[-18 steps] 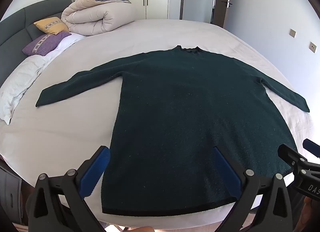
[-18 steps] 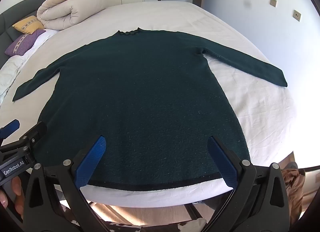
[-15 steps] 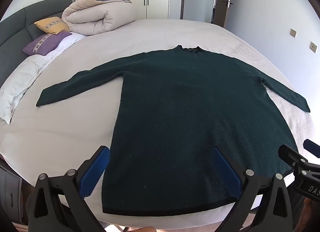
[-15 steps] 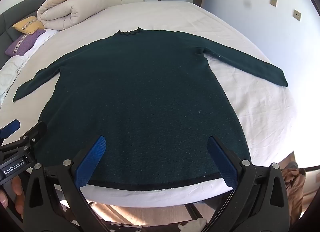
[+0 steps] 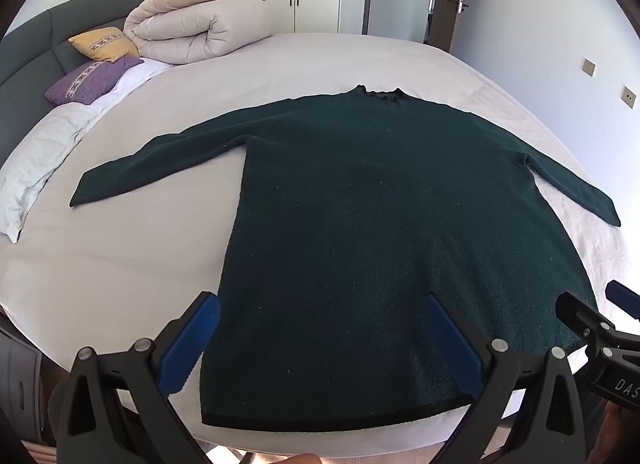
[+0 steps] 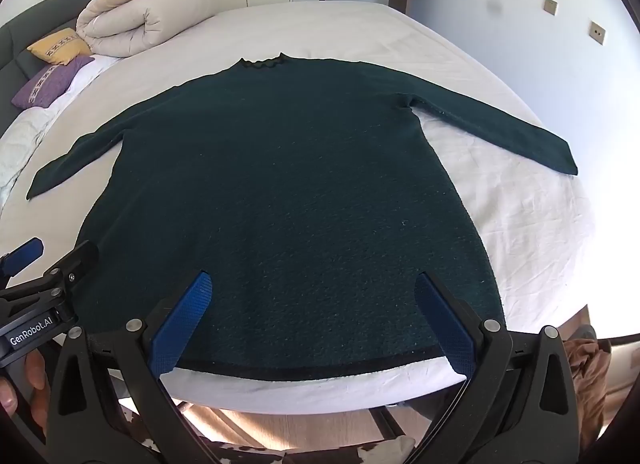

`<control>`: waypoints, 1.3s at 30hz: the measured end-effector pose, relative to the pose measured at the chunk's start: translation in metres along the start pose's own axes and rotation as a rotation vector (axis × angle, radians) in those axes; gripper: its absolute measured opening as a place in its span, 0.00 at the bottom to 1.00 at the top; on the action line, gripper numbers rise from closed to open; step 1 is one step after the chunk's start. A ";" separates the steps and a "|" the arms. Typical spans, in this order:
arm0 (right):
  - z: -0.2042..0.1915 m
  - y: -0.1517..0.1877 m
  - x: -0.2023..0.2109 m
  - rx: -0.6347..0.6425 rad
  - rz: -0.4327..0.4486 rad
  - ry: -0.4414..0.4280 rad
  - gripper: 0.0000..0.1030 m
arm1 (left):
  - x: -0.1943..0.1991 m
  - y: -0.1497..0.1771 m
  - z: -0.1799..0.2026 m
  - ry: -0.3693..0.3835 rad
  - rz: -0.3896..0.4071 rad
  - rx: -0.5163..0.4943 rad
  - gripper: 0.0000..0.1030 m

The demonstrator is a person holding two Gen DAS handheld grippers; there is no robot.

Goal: Fold small clothes

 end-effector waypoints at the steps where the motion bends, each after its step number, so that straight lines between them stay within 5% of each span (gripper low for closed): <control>1: 0.000 0.000 0.000 0.001 0.000 0.000 1.00 | 0.000 0.000 0.000 0.000 -0.002 0.000 1.00; 39: -0.001 0.002 -0.001 -0.003 -0.006 -0.001 1.00 | -0.004 0.007 -0.003 0.002 -0.012 0.003 1.00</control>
Point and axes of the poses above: each gripper's, at about its wrist camera, not at the fingertips, and x roughly against the way its jaws point, z to its right, y to its underside, the point moved 4 cm from there along -x, roughly the way its jaws point, and after that the axes turned 10 degrees about -y, right-handed, at the moved point
